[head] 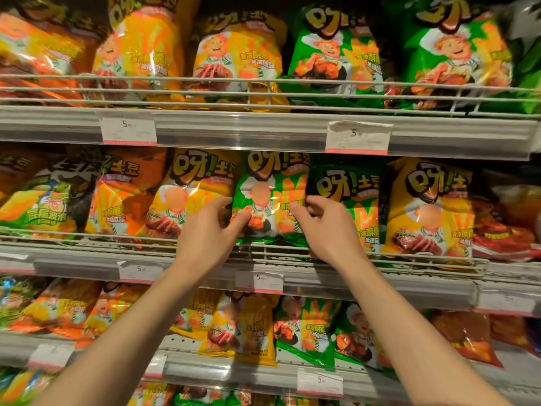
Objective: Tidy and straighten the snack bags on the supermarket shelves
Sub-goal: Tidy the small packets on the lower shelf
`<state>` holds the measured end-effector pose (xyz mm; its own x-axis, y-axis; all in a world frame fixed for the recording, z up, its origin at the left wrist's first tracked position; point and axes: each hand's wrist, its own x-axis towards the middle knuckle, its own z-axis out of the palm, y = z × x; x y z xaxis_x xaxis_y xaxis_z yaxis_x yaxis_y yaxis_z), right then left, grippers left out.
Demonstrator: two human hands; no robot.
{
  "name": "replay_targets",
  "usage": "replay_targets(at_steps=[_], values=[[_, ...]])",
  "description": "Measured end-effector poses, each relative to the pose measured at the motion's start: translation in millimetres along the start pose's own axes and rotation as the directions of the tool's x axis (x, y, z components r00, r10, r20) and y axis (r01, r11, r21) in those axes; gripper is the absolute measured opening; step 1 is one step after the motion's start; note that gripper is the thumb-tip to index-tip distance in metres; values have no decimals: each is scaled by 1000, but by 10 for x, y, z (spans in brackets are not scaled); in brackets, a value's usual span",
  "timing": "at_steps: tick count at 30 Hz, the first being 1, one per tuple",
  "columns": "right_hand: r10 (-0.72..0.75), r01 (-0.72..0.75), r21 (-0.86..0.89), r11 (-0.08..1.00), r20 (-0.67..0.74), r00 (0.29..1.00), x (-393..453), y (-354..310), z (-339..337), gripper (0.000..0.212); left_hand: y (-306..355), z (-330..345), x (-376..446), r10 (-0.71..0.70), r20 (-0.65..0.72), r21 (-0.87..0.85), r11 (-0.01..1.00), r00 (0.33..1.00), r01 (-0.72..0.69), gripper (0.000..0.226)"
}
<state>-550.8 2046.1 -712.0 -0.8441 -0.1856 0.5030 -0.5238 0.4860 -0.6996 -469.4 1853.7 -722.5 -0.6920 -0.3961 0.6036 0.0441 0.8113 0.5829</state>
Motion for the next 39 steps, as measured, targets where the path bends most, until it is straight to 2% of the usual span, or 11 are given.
replay_targets(at_steps=[2, 5, 10, 15, 21, 26, 29, 32, 34, 36, 39], values=[[9, -7, 100, 995, -16, 1000, 30, -29, -39, 56, 23, -1, -5, -15, -21, -74, 997, 1000, 14, 66], [5, 5, 235, 972, -44, 999, 43, -52, -73, 35, 67, -16, -35, -46, -50, -199, 979, 998, 35, 66], [-1, -6, 326, 946, 20, 1000, -29, -27, -114, 12, 107, -71, -175, -106, 4, -373, 923, 994, 100, 66], [-11, 7, 360, 933, 11, 1000, -207, 80, -242, 35, 195, -107, -312, -109, 145, -545, 821, 983, 171, 74], [-27, 8, 383, 924, 44, 999, -496, 358, -533, 20, 354, 60, -482, -85, 300, -567, 785, 950, 249, 95], [-29, 9, 326, 945, 56, 998, -613, 556, -861, 14, 600, 355, -565, -42, 321, -578, 783, 946, 231, 96], [7, 23, 199, 980, -146, 989, -576, 748, -1148, 21, 723, 479, -563, -5, 308, -587, 786, 951, 194, 91], [60, -120, -146, 982, -361, 931, -421, 944, -1475, 45, 783, 531, -547, 16, 277, -608, 777, 961, 162, 86], [159, -272, -308, 911, -346, 925, -312, 1049, -1610, 74, 792, 547, -541, 14, 276, -598, 786, 961, 160, 85], [270, -362, -354, 862, -282, 920, -225, 1137, -1657, 92, 792, 555, -533, 11, 285, -590, 790, 958, 166, 85], [359, -417, -343, 842, -221, 907, -152, 1247, -1631, 98, 779, 562, -531, 15, 302, -597, 782, 953, 177, 87]])
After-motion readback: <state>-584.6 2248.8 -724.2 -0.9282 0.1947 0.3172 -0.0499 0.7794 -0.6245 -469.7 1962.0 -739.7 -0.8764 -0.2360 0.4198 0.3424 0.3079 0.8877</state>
